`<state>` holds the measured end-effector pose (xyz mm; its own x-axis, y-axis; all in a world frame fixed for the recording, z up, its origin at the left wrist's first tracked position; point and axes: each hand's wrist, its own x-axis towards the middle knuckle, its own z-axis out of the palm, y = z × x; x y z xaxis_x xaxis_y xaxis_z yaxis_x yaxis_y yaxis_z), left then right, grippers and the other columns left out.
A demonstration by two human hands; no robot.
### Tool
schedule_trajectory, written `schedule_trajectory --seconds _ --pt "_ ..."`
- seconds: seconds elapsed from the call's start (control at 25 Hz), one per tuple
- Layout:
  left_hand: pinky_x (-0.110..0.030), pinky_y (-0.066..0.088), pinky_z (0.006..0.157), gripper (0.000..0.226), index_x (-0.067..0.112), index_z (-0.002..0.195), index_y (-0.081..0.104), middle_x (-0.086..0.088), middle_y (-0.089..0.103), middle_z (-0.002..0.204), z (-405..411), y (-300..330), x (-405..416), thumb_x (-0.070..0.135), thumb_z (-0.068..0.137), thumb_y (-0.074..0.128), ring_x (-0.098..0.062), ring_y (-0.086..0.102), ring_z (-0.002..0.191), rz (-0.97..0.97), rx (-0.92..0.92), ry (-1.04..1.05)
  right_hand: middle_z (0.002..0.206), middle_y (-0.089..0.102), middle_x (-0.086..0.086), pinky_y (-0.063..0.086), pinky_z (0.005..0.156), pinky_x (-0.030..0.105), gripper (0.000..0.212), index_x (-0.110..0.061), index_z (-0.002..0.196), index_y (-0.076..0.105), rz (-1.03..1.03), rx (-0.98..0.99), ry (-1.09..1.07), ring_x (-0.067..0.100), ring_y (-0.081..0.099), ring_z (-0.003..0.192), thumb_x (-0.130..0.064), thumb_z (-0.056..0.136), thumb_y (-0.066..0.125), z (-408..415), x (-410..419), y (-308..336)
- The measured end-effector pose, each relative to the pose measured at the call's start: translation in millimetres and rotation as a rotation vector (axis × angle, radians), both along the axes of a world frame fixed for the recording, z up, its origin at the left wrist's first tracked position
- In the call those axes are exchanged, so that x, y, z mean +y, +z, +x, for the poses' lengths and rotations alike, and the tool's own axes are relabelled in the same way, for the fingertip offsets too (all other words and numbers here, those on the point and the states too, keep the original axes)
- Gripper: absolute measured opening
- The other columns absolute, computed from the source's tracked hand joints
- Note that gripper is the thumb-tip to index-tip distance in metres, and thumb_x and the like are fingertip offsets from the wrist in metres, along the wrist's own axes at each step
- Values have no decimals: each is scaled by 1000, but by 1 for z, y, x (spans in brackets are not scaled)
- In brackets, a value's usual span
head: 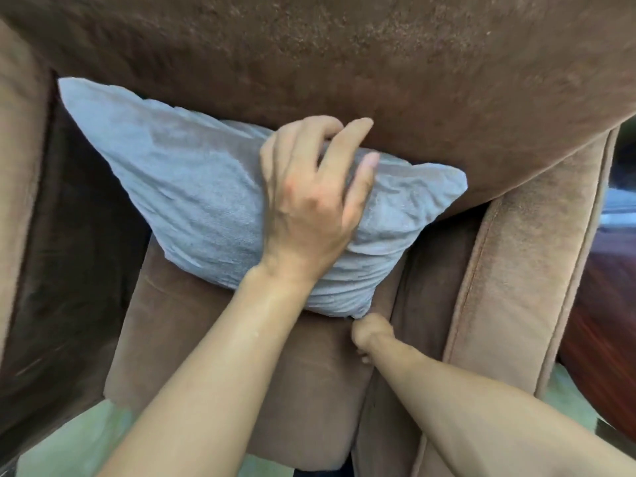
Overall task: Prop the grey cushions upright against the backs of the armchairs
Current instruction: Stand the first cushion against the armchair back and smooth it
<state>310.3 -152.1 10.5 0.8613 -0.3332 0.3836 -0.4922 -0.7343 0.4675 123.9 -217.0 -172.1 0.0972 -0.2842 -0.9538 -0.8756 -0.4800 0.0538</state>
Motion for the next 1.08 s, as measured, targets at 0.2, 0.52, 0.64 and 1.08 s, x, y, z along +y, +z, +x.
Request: schedule_trajectory --seconds 0.2,0.52,0.64,1.08 --pt "-34 37 82 14 12 95 57 -13 59 99 -20 -54 163 23 101 49 -38 59 104 -253 461 976 120 70 15 51 97 32 33 -8 112 69 451 -391 580 32 66 114 -25 97 45 10 78 83" --pt "-49 48 107 44 2 141 49 -21 57 146 -59 -165 273 28 112 30 -37 58 131 -1174 1361 1271 130 61 15 42 108 30 43 -1 125 65 229 -1581 516 29 58 122 1 84 52 207 164 173" --pt "-46 46 113 52 5 151 42 -15 55 151 -22 -184 272 35 109 40 -30 56 136 -1571 1300 1254 136 56 17 35 107 27 45 -2 134 58 -108 -1593 669 34 52 124 -10 91 48 263 157 179" --pt "-27 47 47 41 11 89 63 -8 63 67 -41 -226 274 46 102 47 -28 59 54 -1196 958 1571 123 56 17 22 83 -6 33 -10 122 63 -260 -1589 720 21 55 110 -22 92 56 293 143 185"
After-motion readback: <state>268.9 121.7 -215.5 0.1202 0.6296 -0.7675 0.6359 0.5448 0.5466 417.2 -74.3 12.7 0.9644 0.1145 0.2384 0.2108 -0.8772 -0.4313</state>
